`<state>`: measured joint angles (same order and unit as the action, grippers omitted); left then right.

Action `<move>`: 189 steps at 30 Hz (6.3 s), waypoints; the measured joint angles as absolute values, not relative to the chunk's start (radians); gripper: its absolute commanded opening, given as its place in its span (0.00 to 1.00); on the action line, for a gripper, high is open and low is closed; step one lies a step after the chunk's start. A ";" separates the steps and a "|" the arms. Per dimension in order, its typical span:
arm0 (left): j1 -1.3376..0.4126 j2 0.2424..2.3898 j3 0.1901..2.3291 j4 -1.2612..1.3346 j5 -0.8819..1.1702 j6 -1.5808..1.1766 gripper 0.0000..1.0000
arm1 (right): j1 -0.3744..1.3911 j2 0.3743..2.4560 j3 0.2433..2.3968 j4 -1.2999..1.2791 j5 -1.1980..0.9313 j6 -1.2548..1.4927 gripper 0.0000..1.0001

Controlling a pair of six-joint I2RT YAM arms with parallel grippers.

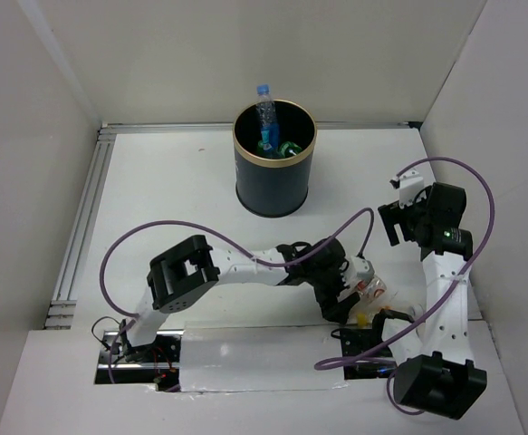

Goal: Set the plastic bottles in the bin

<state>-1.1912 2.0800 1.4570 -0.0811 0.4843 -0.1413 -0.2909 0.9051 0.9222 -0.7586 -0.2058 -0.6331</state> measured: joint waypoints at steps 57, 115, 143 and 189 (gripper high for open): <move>-0.632 1.876 1.864 -0.219 -0.233 -0.048 0.91 | -0.292 0.873 0.922 -0.871 -0.434 -0.978 0.92; -1.302 2.265 1.594 0.089 0.397 -0.193 0.40 | -0.293 0.955 0.947 -0.879 -0.120 -0.725 0.65; -1.058 1.755 1.159 0.059 0.129 -0.238 0.00 | -0.301 0.915 0.842 -0.849 -0.085 -0.655 0.85; -0.754 1.402 1.496 -0.224 -0.115 -0.083 1.00 | -0.318 0.981 0.419 -0.628 0.382 -0.966 0.95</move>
<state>-0.7540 1.4025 1.4960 -0.2237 -0.1154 -0.0826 -0.3180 0.9810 0.4194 -0.6281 0.3824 -0.9657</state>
